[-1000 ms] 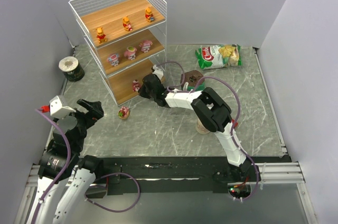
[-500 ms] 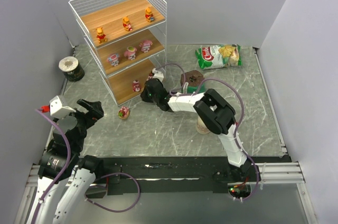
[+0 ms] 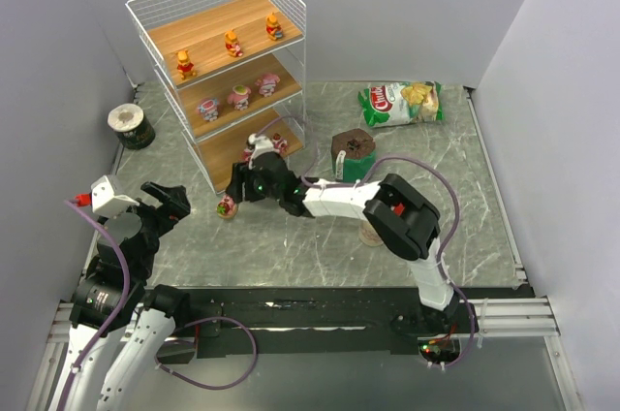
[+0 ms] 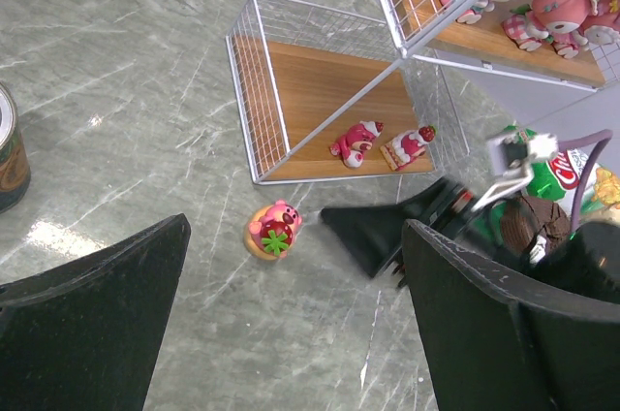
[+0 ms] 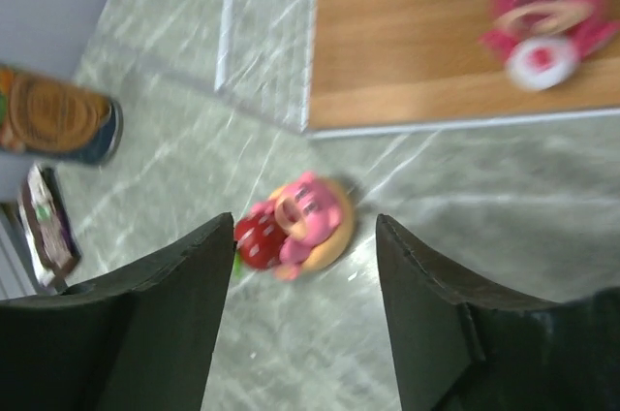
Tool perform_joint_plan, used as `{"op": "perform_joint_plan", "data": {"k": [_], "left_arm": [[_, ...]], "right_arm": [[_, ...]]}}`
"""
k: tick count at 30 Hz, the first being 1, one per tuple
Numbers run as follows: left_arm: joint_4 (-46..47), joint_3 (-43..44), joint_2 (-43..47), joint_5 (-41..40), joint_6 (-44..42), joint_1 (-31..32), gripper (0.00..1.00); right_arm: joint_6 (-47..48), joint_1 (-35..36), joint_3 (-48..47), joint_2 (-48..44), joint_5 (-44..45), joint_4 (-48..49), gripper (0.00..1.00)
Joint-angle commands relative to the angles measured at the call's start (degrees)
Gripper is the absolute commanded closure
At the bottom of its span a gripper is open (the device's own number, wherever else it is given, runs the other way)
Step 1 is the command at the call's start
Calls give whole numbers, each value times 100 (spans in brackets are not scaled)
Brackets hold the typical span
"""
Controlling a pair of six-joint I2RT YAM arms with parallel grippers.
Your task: Place and organize the plastic toys onto the shelf
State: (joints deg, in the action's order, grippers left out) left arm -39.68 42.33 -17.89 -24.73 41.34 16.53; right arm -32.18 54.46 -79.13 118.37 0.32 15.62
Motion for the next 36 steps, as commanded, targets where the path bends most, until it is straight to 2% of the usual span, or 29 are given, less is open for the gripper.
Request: {"op": "perform_joint_plan", "data": {"k": [1,9,25,31,36], "left_arm": [[206,-14,5,21,-12,8,4],[206,-5,-13,21,-3,16,4],[189,-5,40,-5,5,8,4],[180,-14,66,-23,23,16,3],[180,-14,75,-32,32,16,3]], "right_arm": [[371,547,-250,-156,538,-251,31],[599,926,-823,204,1470,-797,31],[1003,1128,-1816,1048,1858,-1465,34],[1626,1128,-1781,1154,1920,-1369,46],[2277,1067,-1246,891,1779,-790,55]]}}
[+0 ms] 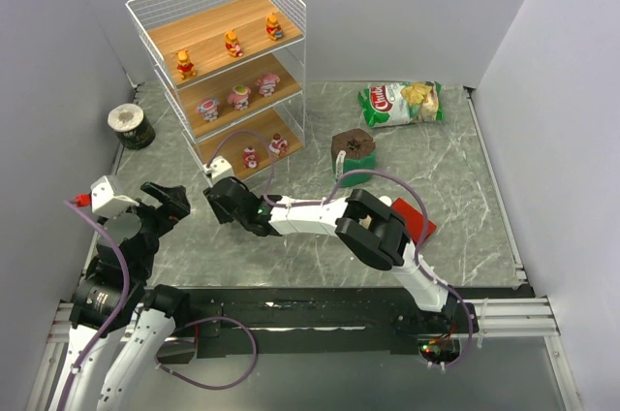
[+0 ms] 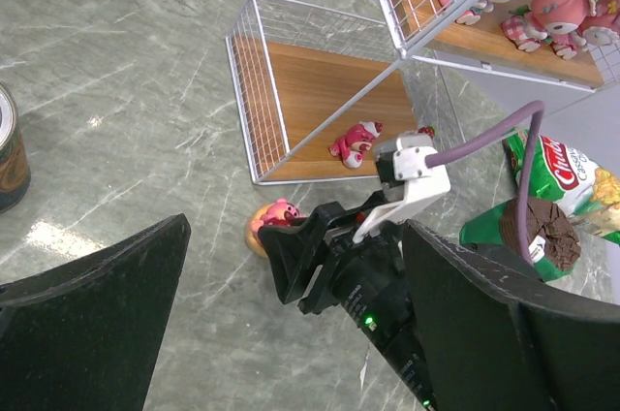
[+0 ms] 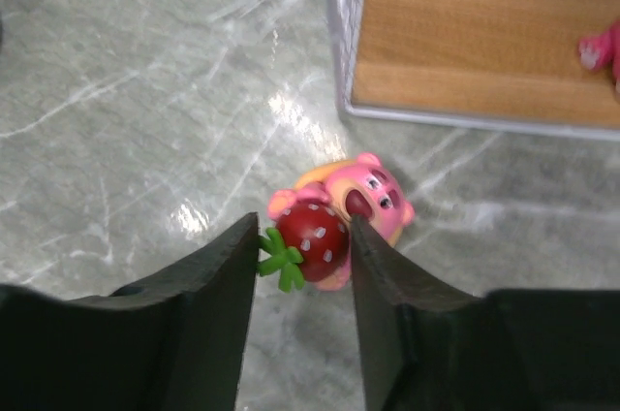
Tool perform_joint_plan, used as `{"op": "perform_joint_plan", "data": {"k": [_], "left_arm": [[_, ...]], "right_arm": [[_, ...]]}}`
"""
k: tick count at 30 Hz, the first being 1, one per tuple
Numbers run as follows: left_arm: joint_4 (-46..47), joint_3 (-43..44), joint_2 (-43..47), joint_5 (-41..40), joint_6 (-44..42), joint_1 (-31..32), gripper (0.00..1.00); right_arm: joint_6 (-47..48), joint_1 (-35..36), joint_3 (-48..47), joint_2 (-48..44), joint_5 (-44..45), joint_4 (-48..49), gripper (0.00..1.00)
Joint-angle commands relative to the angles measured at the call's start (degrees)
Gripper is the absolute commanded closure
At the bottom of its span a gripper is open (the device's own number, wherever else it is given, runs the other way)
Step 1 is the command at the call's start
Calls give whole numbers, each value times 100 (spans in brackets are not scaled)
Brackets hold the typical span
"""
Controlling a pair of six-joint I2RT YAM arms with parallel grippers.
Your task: Place and organize the plastic toys onto the shelf
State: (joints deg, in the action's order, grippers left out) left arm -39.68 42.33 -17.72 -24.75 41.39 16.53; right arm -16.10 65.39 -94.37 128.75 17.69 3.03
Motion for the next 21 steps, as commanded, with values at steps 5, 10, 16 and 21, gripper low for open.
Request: {"op": "perform_joint_plan", "data": {"k": [5,10,16,21], "left_arm": [[163,-14,66,-38,27,16,3],[180,-14,58,-38,27,16,4],[163,-14,66,-47,27,16,4],[162,-5,58,-47,36,16,3]], "right_arm": [[1231,-219,1112,-569,-362,936,56],[1714,-421,1544,-904,-671,1034,46],[1637,-509,1834,-1159,-557,1165,26],[988,-518,1694,-1203,-83,761,24]]}}
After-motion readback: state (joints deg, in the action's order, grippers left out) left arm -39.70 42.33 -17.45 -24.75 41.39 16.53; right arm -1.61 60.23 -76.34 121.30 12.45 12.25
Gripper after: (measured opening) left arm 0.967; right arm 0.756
